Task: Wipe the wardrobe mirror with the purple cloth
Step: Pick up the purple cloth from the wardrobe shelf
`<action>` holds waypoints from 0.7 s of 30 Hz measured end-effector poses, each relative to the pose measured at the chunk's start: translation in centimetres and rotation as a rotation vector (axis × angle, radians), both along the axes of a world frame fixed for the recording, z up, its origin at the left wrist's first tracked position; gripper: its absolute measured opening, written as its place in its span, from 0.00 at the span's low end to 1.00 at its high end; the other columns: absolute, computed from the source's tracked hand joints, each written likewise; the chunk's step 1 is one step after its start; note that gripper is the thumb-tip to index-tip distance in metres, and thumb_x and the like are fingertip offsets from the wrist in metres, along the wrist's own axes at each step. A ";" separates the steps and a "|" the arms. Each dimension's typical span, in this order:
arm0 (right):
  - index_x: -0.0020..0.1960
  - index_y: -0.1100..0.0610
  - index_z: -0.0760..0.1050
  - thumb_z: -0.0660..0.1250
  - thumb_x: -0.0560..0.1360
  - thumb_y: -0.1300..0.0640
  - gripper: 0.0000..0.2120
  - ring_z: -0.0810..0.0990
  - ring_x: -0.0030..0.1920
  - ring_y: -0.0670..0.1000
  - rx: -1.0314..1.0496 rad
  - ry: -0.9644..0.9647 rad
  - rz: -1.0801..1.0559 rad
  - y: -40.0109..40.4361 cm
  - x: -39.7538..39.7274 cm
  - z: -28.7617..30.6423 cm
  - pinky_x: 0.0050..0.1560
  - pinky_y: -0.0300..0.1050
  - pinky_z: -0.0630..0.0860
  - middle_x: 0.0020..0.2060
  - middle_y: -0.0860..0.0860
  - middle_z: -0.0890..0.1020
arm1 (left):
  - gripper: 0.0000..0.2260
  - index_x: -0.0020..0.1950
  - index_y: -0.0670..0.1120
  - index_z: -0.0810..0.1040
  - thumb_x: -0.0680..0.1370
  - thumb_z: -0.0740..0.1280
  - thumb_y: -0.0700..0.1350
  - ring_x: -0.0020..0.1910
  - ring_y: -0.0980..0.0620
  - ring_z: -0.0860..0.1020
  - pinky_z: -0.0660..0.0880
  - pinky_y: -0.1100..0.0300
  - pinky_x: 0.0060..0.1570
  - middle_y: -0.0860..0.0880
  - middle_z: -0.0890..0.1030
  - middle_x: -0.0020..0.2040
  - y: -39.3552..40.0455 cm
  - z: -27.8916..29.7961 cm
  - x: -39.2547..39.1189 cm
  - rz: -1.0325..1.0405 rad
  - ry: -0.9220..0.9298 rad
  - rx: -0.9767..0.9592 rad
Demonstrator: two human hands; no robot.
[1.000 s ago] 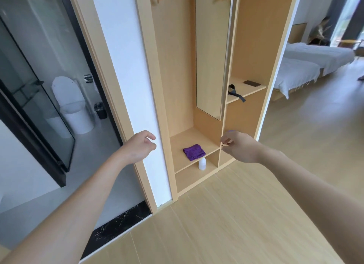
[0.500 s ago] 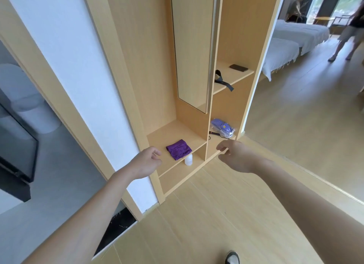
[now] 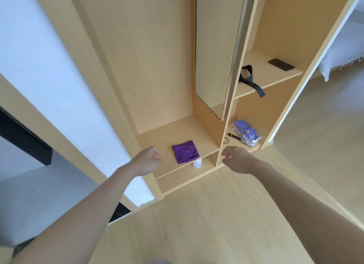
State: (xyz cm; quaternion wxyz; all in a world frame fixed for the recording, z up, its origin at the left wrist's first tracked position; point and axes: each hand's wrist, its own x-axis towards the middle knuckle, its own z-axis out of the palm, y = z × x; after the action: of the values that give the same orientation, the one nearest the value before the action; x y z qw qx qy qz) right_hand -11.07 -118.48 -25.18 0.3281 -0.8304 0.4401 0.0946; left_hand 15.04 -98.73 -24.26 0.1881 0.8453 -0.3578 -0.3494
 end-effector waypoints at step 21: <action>0.59 0.52 0.78 0.65 0.78 0.55 0.11 0.77 0.55 0.52 0.308 0.120 0.003 -14.0 13.1 -16.4 0.52 0.43 0.71 0.55 0.49 0.78 | 0.18 0.67 0.48 0.69 0.78 0.60 0.47 0.57 0.46 0.77 0.74 0.51 0.59 0.47 0.78 0.58 -11.9 -18.8 4.0 0.105 0.292 0.417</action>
State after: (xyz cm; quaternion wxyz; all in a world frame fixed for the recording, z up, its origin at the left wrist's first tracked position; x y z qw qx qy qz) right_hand 2.00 -132.52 -41.59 0.4245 -0.7639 0.4380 0.2107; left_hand 19.05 -110.61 -43.11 0.0773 0.8237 -0.2030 -0.5239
